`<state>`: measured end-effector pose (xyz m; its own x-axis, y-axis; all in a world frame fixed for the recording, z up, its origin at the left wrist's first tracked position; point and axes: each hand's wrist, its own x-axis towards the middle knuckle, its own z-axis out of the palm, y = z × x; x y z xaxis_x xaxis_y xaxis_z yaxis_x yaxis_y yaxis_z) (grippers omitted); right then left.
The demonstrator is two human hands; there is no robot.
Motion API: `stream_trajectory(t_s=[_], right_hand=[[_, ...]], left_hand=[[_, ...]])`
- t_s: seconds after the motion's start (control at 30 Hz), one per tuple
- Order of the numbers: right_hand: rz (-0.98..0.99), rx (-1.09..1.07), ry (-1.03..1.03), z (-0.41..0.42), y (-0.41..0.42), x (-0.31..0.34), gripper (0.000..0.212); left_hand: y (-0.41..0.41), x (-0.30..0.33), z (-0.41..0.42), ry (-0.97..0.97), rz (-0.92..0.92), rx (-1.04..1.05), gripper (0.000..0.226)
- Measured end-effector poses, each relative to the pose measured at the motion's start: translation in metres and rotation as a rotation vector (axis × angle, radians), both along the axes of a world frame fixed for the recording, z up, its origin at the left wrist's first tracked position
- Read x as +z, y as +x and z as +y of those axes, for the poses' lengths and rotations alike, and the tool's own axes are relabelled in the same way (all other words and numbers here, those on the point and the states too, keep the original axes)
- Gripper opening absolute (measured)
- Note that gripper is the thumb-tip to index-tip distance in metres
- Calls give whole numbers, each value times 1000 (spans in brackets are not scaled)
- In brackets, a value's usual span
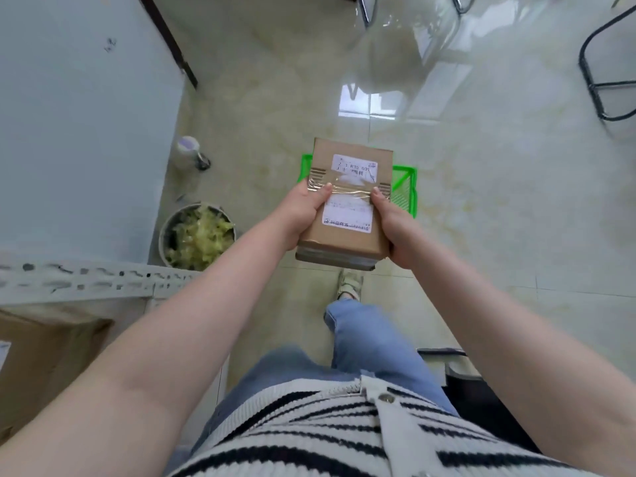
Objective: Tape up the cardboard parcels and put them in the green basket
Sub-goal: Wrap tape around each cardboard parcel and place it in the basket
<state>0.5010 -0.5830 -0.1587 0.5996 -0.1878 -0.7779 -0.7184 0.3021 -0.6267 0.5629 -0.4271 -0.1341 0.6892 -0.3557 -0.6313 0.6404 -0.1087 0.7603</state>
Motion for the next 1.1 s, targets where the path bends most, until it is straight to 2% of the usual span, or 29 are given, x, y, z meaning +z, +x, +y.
stream_trajectory(t_s=[0.17,0.3,0.5,0.6,0.77,0.97,1.1], right_hand=[[47,80,-20,-56,72,-26,35],[74,146,-35,-83,112,-62,42],[69,95,-135,-96,134,-167,27],[106,81,-142,-94,138,-243,32],[142,71,-178,-83,154,-365,35],[82,133,-260,-81,198,-477,36],[80,138,-288,-80,213,-521,36]], left_hand=[[66,-22,-51,60,25,-2,33],[108,-61,-76,179,1,-41,34],[140,-181,-100,459,42,-175,57],[145,-256,-105,528,79,-215,63],[156,-378,-105,566,121,-125,34],[187,-490,-105,571,69,-16,37],[199,-535,-106,563,83,6,31]])
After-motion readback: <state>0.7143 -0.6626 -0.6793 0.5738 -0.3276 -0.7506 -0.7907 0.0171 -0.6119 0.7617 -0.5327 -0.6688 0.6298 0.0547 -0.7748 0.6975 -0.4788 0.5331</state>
